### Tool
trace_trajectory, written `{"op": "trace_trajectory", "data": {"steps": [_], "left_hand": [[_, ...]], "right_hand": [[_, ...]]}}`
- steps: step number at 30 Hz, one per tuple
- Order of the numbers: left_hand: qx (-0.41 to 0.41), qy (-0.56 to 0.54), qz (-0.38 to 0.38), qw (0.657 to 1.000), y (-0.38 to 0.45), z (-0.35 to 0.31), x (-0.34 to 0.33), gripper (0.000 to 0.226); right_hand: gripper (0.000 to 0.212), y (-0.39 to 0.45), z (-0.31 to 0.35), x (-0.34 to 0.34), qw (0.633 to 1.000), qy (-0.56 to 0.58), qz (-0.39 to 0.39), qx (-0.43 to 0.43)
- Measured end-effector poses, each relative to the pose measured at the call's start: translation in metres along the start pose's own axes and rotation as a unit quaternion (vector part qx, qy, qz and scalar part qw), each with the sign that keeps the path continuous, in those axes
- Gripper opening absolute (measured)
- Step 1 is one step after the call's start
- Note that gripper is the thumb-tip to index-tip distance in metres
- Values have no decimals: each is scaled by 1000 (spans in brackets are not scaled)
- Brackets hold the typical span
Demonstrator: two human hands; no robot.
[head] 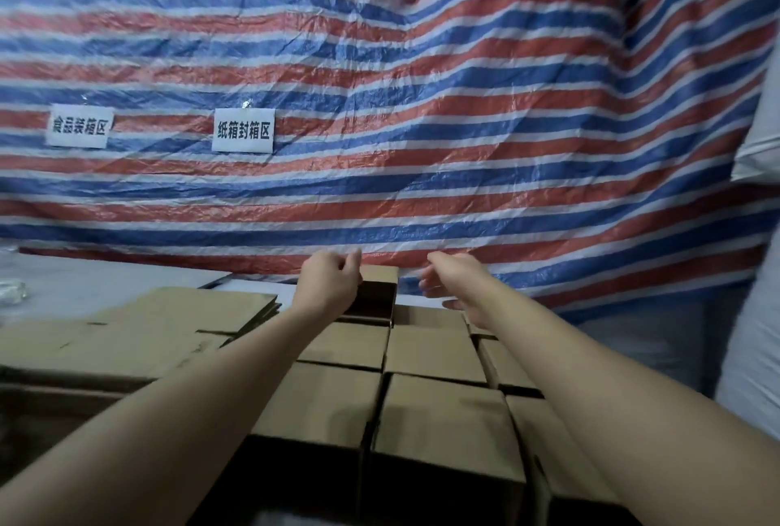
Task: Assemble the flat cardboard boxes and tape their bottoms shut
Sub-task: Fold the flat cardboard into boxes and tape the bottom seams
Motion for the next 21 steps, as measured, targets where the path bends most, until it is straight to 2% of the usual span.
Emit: {"op": "trace_trajectory", "data": {"steps": [3, 5, 9, 10, 13, 16, 18, 20, 21], "left_hand": [[76, -60, 42, 994, -61, -4, 23, 65], [101, -71, 79, 989, -103, -6, 33, 67], [83, -106, 121, 983, -163, -6, 46, 30], [83, -107, 131, 982, -171, -3, 49, 28], [68, -38, 157, 985, -183, 7, 56, 47], [90, -25, 140, 986, -175, 20, 68, 69], [68, 15, 119, 990, -158, 30, 80, 57], [25, 59, 86, 994, -136, 37, 93, 29], [13, 65, 76, 995, -124, 41, 100, 24]], "right_hand": [[32, -59, -5, 17, 999, 22, -19, 15], [32, -93, -17, 26, 999, 29, -28, 9], [33, -139, -45, 34, 999, 22, -27, -23], [34, -146, -49, 34, 999, 17, -26, -28], [35, -159, -54, 36, 999, 8, -24, -39], [36, -162, -53, 31, 999, -1, -13, -43], [36, -157, -49, 25, 999, -4, -9, -39], [36, -151, -42, 16, 999, -7, -6, -36], [36, -147, -39, 11, 999, -7, -3, -35]]}}
Point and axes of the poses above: each hand's wrist, its own y-axis towards the middle knuckle, its own x-axis out of the back of the hand, z = x × y, the point moved 4 cm from there along y, towards the middle knuckle, and after that the axes turned 13 degrees about y, right-handed, at the moved point
